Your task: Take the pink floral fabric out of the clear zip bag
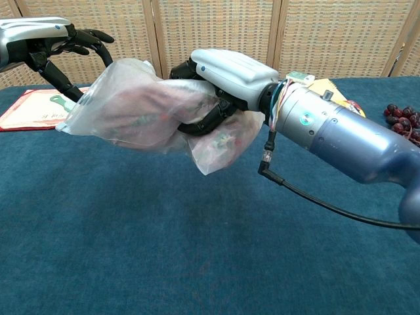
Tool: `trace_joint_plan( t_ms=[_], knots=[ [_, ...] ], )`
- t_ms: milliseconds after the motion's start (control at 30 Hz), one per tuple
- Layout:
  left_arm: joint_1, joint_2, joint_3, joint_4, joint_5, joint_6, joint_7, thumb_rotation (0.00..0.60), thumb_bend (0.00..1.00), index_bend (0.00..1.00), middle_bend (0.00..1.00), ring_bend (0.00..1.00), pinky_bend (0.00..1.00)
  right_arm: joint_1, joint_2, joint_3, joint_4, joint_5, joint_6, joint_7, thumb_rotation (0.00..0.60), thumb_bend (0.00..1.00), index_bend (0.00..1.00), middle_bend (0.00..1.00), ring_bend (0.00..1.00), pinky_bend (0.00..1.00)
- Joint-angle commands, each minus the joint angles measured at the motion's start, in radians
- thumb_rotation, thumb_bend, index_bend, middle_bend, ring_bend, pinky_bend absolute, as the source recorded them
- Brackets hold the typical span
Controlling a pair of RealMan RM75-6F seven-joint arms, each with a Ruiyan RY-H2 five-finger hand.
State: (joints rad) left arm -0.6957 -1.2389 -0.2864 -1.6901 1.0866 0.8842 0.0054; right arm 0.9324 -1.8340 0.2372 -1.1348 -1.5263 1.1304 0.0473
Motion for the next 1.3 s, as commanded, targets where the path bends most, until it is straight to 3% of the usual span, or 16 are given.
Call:
trace_joint_plan(
  t_ms=[33,833,933,1167,1300],
  knots=[
    [-0.010,0.007,0.001,-0.028,-0.012,-0.009,0.003,0.600,0.11,0.41,0.00,0.00,0.00,-0.002,0.002,0.000,-0.006,0.005,-0.001,-0.005,0.600,0.90,0.57,0.67,0.63,0.76],
    [-0.083,-0.077,0.032,-0.024,-0.081,-0.003,0.094,0.600,0.13,0.41,0.00,0.00,0.00,-0.015,0.023,0.008,-0.073,0.027,0.010,-0.025,0.600,0.90,0.57,0.67,0.63,0.76],
    [-0.091,-0.084,0.033,-0.026,-0.093,-0.014,0.090,0.600,0.31,0.42,0.00,0.00,0.00,-0.017,0.025,0.008,-0.081,0.028,0.012,-0.027,0.600,0.90,0.57,0.67,0.63,0.76],
    [-0.112,-0.102,0.034,0.000,-0.079,-0.028,0.080,0.600,0.71,0.56,0.00,0.00,0.00,-0.024,0.034,0.000,-0.095,0.019,0.021,-0.031,0.600,0.90,0.57,0.67,0.63,0.76],
    [-0.114,-0.101,0.038,0.007,-0.075,-0.035,0.068,0.600,0.77,0.58,0.00,0.00,0.00,-0.028,0.036,-0.004,-0.095,0.020,0.022,-0.027,0.600,0.90,0.57,0.67,0.63,0.76]
  ],
)
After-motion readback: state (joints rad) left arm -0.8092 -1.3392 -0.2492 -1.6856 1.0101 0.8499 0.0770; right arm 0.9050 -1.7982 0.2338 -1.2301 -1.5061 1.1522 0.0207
